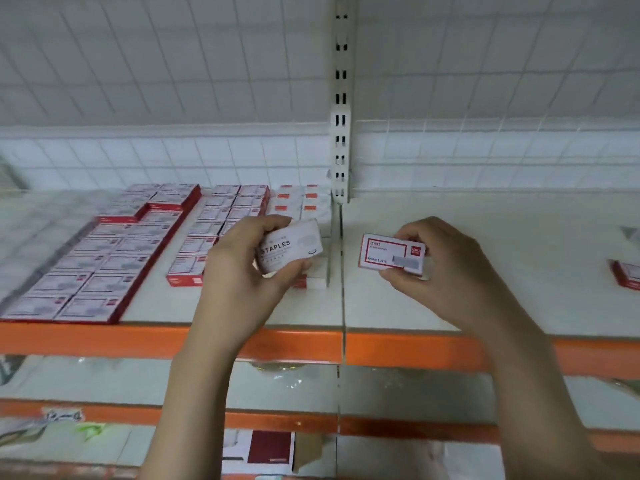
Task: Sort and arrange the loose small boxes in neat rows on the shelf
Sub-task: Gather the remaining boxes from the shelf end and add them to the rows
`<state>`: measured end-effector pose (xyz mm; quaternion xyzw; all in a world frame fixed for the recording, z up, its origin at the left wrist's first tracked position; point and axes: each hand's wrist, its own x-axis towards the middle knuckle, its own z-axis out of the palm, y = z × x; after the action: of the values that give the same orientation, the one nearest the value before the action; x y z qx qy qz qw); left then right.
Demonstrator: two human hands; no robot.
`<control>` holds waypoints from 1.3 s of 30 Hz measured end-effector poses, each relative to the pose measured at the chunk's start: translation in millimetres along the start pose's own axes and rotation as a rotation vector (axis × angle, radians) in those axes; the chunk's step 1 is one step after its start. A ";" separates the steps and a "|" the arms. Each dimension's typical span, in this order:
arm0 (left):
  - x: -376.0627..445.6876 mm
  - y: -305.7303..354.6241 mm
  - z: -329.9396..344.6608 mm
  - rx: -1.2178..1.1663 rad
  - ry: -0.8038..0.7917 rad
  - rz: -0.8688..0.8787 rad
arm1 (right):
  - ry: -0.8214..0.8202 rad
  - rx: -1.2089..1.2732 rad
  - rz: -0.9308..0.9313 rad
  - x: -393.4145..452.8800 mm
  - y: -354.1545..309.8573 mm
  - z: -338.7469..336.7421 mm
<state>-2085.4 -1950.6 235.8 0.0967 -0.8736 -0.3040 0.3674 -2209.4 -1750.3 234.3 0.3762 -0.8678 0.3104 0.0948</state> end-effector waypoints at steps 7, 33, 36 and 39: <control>9.4 -62.5 -60.6 0.123 -0.059 0.038 | -0.059 -0.009 -0.002 24.6 -68.3 46.4; 24.7 -152.0 -99.5 0.216 -0.128 -0.020 | -0.177 -0.077 -0.090 89.8 -102.7 106.5; 35.2 -174.9 -115.4 0.247 -0.131 0.020 | -0.173 -0.136 -0.074 103.0 -116.8 122.8; 47.1 -204.3 -142.4 0.293 -0.133 0.049 | -0.171 -0.137 -0.038 116.4 -141.0 149.0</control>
<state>-2030.3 -2197.2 217.9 0.1077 -0.9331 -0.1703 0.2979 -2180.2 -1984.3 229.0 0.4104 -0.8846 0.2154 0.0518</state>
